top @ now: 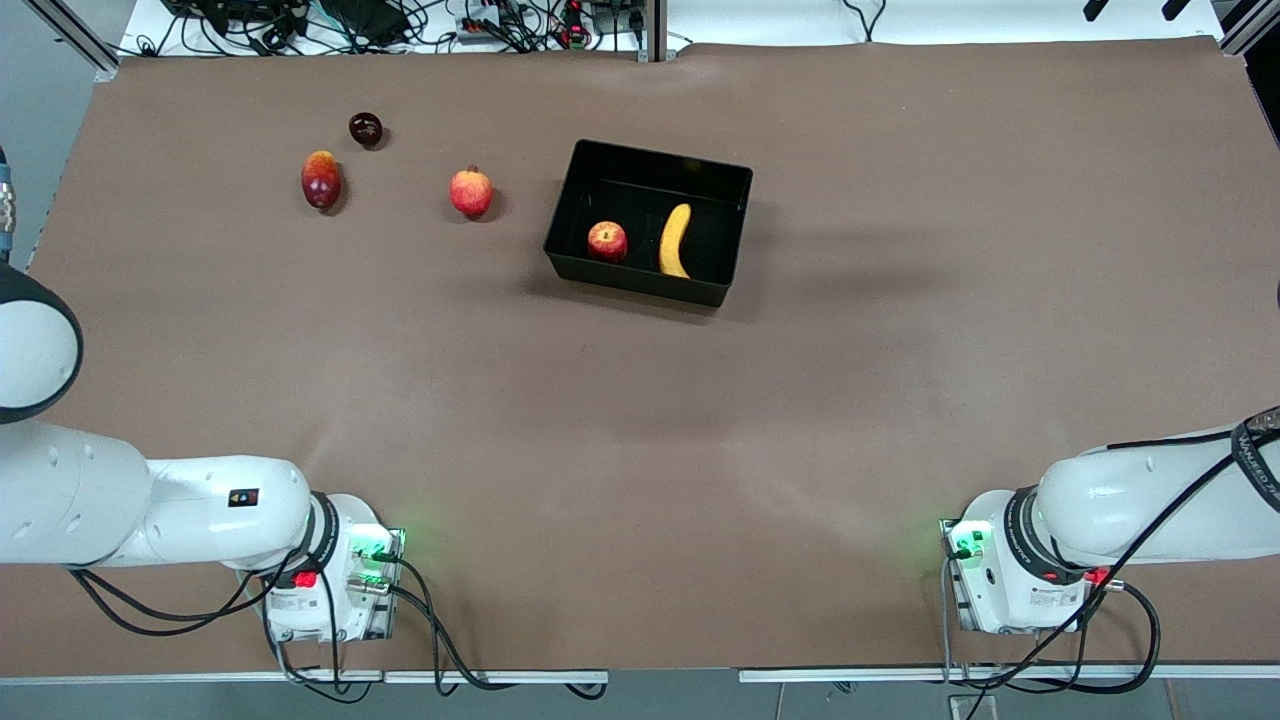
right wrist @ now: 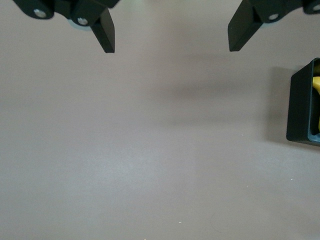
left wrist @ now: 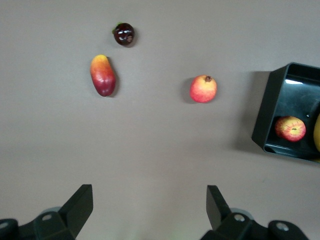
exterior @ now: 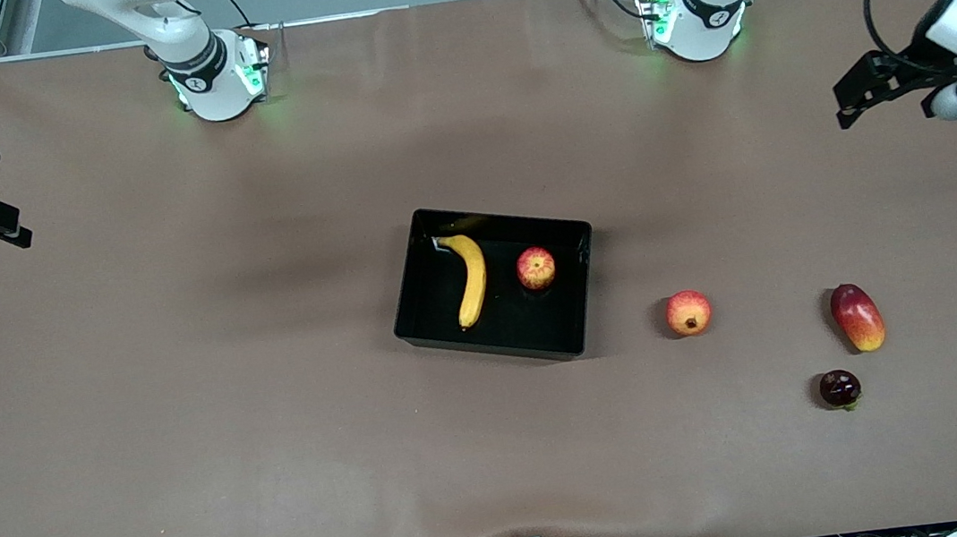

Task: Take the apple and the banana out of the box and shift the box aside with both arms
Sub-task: 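Reach the left gripper toward the apple inside the black tray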

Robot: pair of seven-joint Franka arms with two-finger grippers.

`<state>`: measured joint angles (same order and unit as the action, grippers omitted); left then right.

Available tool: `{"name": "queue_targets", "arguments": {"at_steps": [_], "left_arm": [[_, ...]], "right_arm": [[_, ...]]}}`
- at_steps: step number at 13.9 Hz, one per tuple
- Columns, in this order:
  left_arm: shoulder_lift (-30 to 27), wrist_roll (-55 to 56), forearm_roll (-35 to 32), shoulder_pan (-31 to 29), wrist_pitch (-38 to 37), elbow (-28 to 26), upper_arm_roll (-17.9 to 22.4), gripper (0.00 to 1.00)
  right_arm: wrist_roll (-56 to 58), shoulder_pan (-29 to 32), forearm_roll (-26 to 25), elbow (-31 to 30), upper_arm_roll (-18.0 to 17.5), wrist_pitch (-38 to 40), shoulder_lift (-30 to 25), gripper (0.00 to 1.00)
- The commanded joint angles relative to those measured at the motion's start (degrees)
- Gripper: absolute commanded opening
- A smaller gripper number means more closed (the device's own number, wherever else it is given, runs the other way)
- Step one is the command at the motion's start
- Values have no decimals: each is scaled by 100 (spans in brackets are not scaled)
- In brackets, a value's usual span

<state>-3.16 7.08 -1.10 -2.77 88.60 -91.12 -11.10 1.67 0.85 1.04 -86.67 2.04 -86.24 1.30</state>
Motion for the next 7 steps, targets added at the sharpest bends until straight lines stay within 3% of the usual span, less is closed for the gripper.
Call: {"name": "queue_targets", "arguments": {"at_steps": [1, 7], "left_arm": [[193, 363, -127, 40, -106, 165, -165, 100], [456, 908, -101, 128, -97, 174, -463, 100]], "right_arm": [[-35, 64, -69, -78, -46, 46, -86, 100], [-26, 64, -69, -122, -46, 46, -77, 100]]}}
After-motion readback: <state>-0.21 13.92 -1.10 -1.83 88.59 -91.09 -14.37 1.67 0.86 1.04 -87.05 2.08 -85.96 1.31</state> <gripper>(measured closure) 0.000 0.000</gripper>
